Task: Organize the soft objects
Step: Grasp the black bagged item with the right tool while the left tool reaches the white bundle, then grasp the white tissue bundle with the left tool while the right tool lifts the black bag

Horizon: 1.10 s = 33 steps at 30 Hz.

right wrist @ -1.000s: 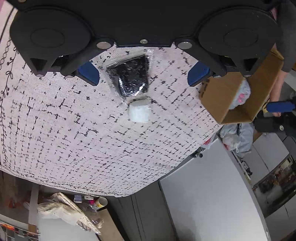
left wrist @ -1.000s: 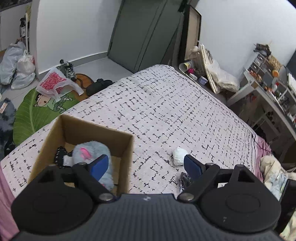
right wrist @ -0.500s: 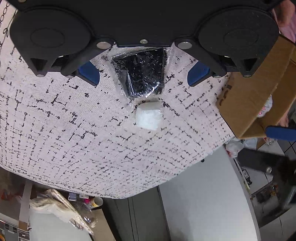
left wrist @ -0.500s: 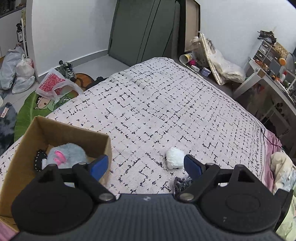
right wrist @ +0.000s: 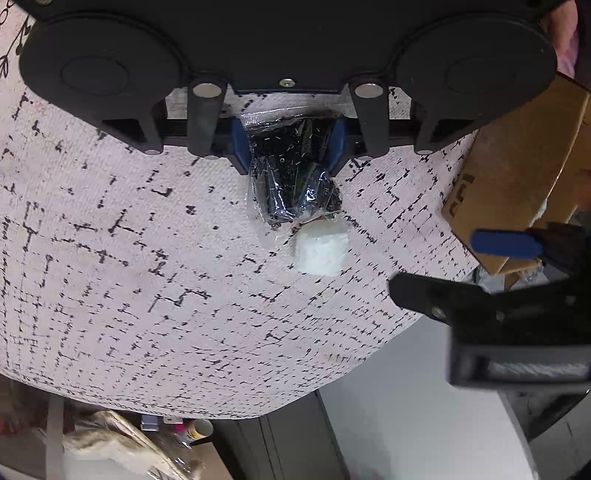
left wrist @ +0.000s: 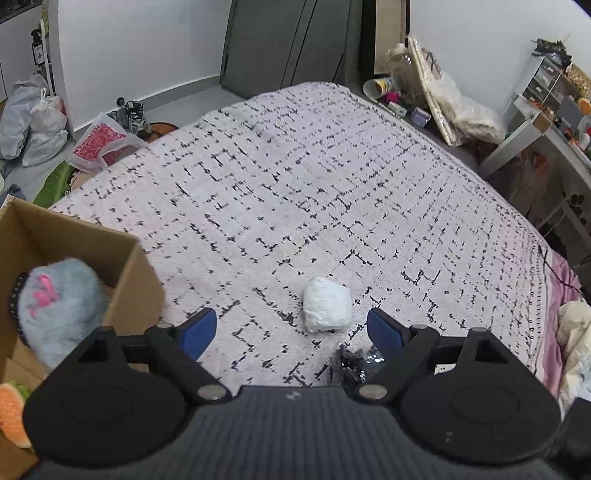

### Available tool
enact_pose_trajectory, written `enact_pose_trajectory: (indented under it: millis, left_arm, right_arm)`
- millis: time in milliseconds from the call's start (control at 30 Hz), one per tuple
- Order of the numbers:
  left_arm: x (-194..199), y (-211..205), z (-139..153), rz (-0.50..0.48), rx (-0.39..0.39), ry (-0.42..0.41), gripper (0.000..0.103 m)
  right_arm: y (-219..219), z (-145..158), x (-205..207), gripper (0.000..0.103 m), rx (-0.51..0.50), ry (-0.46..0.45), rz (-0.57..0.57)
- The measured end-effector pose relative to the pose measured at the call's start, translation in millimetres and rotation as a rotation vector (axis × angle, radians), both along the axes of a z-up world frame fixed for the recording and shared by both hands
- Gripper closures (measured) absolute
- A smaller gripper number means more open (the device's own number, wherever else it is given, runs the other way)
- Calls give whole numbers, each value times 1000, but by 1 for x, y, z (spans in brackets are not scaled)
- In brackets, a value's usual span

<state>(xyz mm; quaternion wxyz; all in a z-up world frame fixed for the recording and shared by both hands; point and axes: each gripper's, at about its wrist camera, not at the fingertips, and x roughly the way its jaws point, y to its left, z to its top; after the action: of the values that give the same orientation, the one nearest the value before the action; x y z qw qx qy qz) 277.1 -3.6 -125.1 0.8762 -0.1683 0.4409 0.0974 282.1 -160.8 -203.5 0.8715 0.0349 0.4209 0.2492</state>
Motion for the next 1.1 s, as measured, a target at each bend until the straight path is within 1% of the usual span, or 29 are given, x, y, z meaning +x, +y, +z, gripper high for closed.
enact_pose_trajectory:
  millis: [233,333,400,633,667,733,800,833,867,900,933,1000,1100]
  left_arm:
    - [23,-15,-17,3,26,29,16]
    - [33,-20,-23,8,34,35,16]
    - [41,-23,-27,13,36,37,16]
    - [63,-30,-46,-13,32,101,19]
    - [63,-29,-47,-14,28,99,20]
    - [65,-29,-50,-13,23,107,27]
    - [68,-28,-54,-7,8,125,43]
    - [68,-27,-57,-7,-10,135,50]
    - [69,-27,-60,-6,-27,149,59]
    - [68,-26,-61,1,-38,157,59]
    - [66,-26,-60,8,-38,147,60]
    - [62,-27,-54,6,-25,135,60]
    - [54,-26,-44,0,-29,127,60]
  right_arm:
    - [-17,-1,9,64,40,17,-38]
    - [-18,-1,9,64,10,-8,-57]
    - [-18,-1,10,64,10,-9,-63]
    - [-23,-4,14,64,35,9,-56]
    - [-22,-4,15,64,33,6,-52]
    - [-21,-5,14,64,32,3,-47]
    - [-24,-6,15,64,39,3,-42]
    - [-24,-7,16,64,41,3,-40]
    - [-25,-6,16,64,44,5,-38]
    - [-25,-6,17,64,47,7,-38]
    - [-25,-6,17,64,51,8,-37]
    - [-27,-5,16,64,54,8,-38]
    - [-29,-2,15,65,56,11,-50]
